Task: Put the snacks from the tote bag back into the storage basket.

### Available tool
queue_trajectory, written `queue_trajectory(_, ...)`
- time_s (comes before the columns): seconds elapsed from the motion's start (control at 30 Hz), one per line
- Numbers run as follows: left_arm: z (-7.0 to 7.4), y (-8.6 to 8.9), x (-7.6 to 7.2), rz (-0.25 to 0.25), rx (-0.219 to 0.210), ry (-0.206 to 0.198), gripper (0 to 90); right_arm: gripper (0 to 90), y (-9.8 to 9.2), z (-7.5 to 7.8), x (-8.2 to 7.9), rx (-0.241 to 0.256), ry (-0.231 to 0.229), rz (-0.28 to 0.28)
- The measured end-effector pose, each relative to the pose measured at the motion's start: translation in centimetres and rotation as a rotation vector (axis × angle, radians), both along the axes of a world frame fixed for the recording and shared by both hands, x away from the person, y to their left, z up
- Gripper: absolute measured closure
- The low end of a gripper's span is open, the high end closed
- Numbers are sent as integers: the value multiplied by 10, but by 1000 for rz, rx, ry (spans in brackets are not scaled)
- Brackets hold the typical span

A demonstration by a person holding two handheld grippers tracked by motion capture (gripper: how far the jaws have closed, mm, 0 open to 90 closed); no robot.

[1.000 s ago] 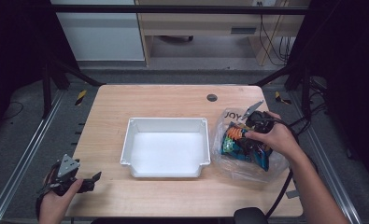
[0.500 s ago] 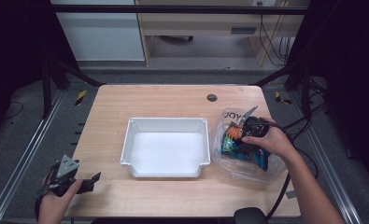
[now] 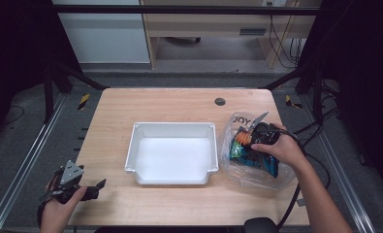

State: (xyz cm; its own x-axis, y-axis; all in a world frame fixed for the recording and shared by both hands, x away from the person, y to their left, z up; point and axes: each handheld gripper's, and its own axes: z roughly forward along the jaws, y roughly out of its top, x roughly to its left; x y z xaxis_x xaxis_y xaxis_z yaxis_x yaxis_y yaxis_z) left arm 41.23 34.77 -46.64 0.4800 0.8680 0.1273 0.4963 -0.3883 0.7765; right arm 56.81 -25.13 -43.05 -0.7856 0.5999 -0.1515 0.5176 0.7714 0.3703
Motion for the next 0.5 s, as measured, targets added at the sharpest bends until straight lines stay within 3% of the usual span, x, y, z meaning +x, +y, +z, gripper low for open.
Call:
queue_trajectory(0.1, 1, 0, 5, 5, -8, -15, 40, 60, 1, -1, -1, 3, 1, -3)
queue_trajectory(0.5, 2, 10, 8, 18, -10, -12, 40, 49, 12, -3, 2, -2, -3, -1)
